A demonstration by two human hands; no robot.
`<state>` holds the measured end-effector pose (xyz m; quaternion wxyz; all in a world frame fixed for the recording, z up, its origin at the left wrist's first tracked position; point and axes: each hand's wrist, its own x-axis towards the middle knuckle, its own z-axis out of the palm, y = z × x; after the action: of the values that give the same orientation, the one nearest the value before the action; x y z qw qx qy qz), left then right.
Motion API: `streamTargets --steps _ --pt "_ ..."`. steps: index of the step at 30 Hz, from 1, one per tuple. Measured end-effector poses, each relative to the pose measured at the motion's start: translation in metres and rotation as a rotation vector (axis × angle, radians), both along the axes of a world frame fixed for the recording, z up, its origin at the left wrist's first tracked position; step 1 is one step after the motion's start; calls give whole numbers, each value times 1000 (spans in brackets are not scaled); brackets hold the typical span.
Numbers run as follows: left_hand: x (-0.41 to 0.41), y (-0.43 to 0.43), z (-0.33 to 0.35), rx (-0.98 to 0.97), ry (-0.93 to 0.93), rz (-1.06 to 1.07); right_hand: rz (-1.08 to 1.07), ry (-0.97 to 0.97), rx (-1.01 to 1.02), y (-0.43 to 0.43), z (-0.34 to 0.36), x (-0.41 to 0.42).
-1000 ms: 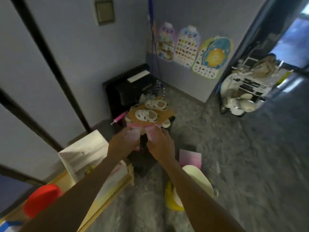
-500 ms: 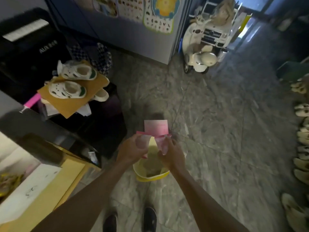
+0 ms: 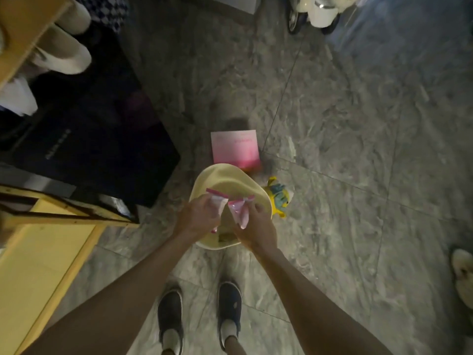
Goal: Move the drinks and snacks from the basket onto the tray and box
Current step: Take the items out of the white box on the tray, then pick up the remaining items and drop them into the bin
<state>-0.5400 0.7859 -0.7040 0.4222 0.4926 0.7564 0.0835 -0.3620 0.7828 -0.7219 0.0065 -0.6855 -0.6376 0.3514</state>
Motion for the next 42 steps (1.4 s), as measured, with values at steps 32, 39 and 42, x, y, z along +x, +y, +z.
streamTargets --steps 32,39,42 --pt "-188 -34 494 603 406 77 422 54 517 92 508 -94" --pt "-261 -110 543 557 531 275 722 148 523 86 559 -202" --pt "-291 -155 544 500 581 364 849 148 509 64 561 -258"
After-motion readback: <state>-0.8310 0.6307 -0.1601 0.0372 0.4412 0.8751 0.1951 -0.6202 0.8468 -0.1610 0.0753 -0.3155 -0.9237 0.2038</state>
